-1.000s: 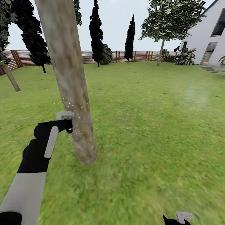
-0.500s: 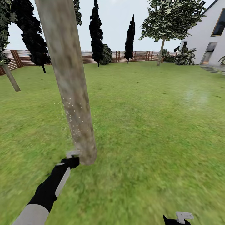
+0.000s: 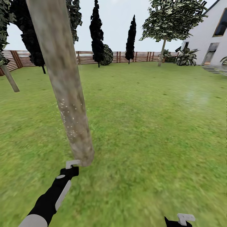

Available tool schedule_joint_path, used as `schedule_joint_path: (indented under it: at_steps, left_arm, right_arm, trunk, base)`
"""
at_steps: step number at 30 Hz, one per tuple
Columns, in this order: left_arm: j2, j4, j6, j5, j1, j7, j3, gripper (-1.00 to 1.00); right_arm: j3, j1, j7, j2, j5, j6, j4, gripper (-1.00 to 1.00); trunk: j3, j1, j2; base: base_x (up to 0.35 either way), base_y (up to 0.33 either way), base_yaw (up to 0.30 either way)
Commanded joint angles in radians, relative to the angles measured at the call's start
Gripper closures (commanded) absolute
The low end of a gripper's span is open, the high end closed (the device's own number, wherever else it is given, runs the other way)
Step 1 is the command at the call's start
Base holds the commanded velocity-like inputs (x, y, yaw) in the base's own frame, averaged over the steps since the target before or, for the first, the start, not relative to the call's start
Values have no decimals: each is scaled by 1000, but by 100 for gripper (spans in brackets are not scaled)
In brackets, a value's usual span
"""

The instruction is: In the garden, pick up the pesticide atomizer on the floor and spray pesticide onto both trees until each tree trunk is fully covered.

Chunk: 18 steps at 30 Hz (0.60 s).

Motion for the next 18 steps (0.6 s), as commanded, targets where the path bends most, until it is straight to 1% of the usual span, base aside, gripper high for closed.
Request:
schedule_joint_path:
  at_steps: [1,8,11,12,13,14,15,18]
  left_arm:
    - [0,0,0,0,0,0,0,100]
    - [0,-4,0,0,0,1,1,100]
    - [3,-3,0,8,0,1,4,100]
    - [4,0,0,9,0,1,9,100]
    - [1,2,0,10,0,1,38,100]
    - [0,3,0,10,0,0,57,100]
    - [-2,4,0,9,0,-1,64,100]
    - [-4,5,0,2,0,-1,67,100]
  right_arm:
    - [0,0,0,0,0,0,0,-100]
    - [0,0,0,0,0,0,0,-100]
    - [0,0,0,0,0,0,0,-100]
    - [0,0,0,0,0,0,0,-100]
    - [0,0,-1,0,0,0,0,-100]
    - [0,0,0,0,0,0,0,-100]
    - [0,0,0,0,0,0,0,-100]
    - [0,0,0,0,0,0,0,-100]
  trunk:
    - [0,0,0]
    - [0,0,0]
    - [-1,0,0]
    - [-2,0,0]
    - [-2,0,0]
    - [-3,0,0]
    - [-3,0,0]
    - [-4,0,0]
  base:
    - [0,-273,0]
    - [0,-273,6]
    - [0,-273,191]
    - [0,-273,252]
    - [0,-273,258]
    - [0,-273,260]
    - [0,-273,261]
    - [0,-273,192]
